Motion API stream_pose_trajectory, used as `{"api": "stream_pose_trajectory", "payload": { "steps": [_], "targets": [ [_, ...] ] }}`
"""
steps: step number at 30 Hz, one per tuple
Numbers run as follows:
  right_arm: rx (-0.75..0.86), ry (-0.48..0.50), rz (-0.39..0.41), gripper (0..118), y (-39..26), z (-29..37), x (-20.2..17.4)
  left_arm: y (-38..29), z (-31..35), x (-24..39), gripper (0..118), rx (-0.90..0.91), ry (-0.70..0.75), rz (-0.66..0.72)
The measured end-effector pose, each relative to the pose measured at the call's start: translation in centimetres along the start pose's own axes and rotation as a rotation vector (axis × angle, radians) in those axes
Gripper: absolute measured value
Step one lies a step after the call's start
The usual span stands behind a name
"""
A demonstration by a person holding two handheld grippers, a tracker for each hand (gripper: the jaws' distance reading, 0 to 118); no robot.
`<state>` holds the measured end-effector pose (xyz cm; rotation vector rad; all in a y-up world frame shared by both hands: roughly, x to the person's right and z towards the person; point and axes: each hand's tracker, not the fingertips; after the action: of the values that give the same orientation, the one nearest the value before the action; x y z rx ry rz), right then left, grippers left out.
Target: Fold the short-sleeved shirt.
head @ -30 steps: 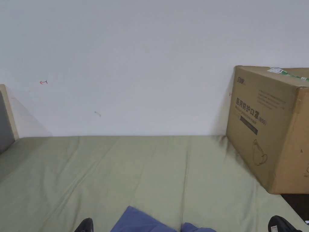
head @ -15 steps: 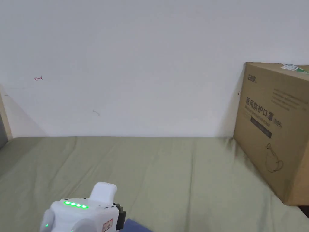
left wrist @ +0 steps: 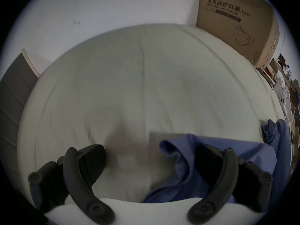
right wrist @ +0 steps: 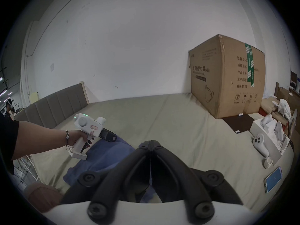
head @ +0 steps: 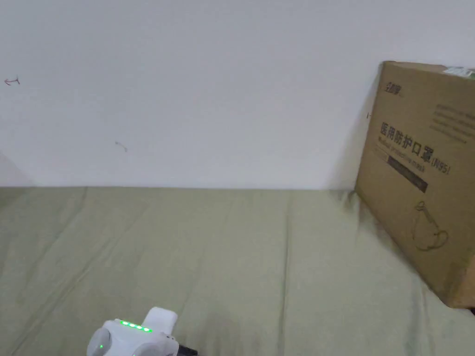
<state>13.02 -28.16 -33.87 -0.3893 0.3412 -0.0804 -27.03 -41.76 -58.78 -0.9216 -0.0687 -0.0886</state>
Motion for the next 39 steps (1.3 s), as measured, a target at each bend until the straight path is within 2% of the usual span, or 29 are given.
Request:
{"api": "stream_pose_trajectory", "payload": {
  "steps": [2, 3, 5, 7, 8, 9, 10, 12, 13, 14, 15, 16, 19, 21, 22, 23, 24, 25, 26, 28, 29, 30, 33, 39],
  "targets": [
    [-0.012, -0.015, -0.021, 0, -0.3, -0.4, 0.5, -0.7, 0.7, -0.3, 96, 0.009, -0.003, 0.010],
    [-0.018, -0.020, -0.042, 0, -0.3, -0.6, 0.8, -0.9, 1.6, -0.1, 81, 0.041, 0.006, 0.008],
    [-0.026, -0.019, -0.079, 0, -0.1, -1.0, 1.4, -1.5, 3.6, 0.8, 2, 0.111, 0.033, -0.021],
    [-0.081, 0.006, -0.125, 0, 0.1, -2.5, 2.2, -2.7, 6.0, 1.5, 3, 0.143, 0.126, -0.067],
    [-0.132, 0.032, -0.165, 0, 0.3, -3.4, 2.8, -3.2, 7.1, 1.5, 3, 0.163, 0.073, -0.050],
    [-0.201, 0.075, -0.239, 0, 0.4, -4.8, 3.6, -3.6, 8.2, 1.5, 3, 0.179, 0.008, -0.029],
    [-0.250, 0.111, -0.326, 12, 0.3, -6.3, 4.4, -4.0, 9.3, 1.3, 3, 0.187, -0.007, -0.021],
    [-0.422, 0.176, -0.448, 33, 0.0, -9.8, 5.8, -4.7, 10.8, 1.5, 3, 0.189, 0.005, -0.011],
    [-0.497, 0.157, -0.479, 33, -0.4, -11.4, 6.2, -5.0, 11.6, 1.4, 3, 0.199, -0.004, 0.004],
    [-0.564, 0.140, -0.491, 78, -0.9, -12.7, 6.3, -5.1, 12.2, 1.0, 3, 0.206, -0.016, 0.019],
    [-0.603, 0.162, -0.502, 114, -1.8, -13.8, 6.3, -5.3, 12.8, 0.9, 3, 0.211, -0.025, 0.031],
    [-0.593, 0.193, -0.527, 116, -2.7, -14.8, 6.2, -5.5, 13.4, 0.8, 4, 0.212, -0.028, 0.038],
    [-0.790, 0.052, -0.538, 115, -5.9, -17.4, 5.3, -5.6, 15.2, 0.4, 4, 0.211, -0.027, 0.044],
    [-1.003, 0.155, -0.558, 109, -6.1, -16.9, 4.4, -5.8, 16.1, 0.0, 3, 0.211, -0.013, 0.042],
    [-0.972, 0.163, -0.517, 101, -6.5, -16.4, 3.5, -5.7, 16.6, -0.3, 3, 0.208, -0.004, 0.040],
    [-0.885, 0.113, -0.375, 90, -5.9, -15.7, 2.6, -5.8, 17.1, -0.6, 3, 0.207, 0.002, 0.040],
    [-0.849, 0.110, -0.286, 64, -4.7, -14.5, 2.2, -5.9, 17.7, -0.9, 3, 0.206, 0.005, 0.041],
    [-0.839, 0.134, -0.269, 12, -4.5, -14.2, 2.2, -6.0, 18.4, -1.2, 3, 0.208, 0.007, 0.043],
    [-0.829, 0.125, -0.299, 10, -4.3, -13.8, 2.4, -6.0, 19.4, -1.1, 3, 0.213, 0.012, 0.045],
    [-0.780, 0.157, -0.428, 10, -2.7, -11.9, 3.2, -6.1, 21.4, -1.5, 3, 0.230, 0.029, 0.058],
    [-0.764, 0.164, -0.441, 10, -1.9, -11.1, 3.4, -6.2, 22.5, -1.8, 3, 0.249, 0.034, 0.069],
    [-0.729, 0.167, -0.436, 10, -0.9, -10.2, 3.5, -6.0, 24.1, -1.8, 3, 0.274, 0.045, 0.081],
    [-0.610, 0.205, -0.353, 10, 3.6, -6.2, 3.7, -5.6, 28.4, -2.6, 3, 0.346, 0.042, 0.110],
    [-0.425, 0.240, -0.316, 10, 12.1, -0.1, 4.1, -2.9, 37.9, -1.8, 3, 0.518, 0.033, 0.087]
  ]
}}
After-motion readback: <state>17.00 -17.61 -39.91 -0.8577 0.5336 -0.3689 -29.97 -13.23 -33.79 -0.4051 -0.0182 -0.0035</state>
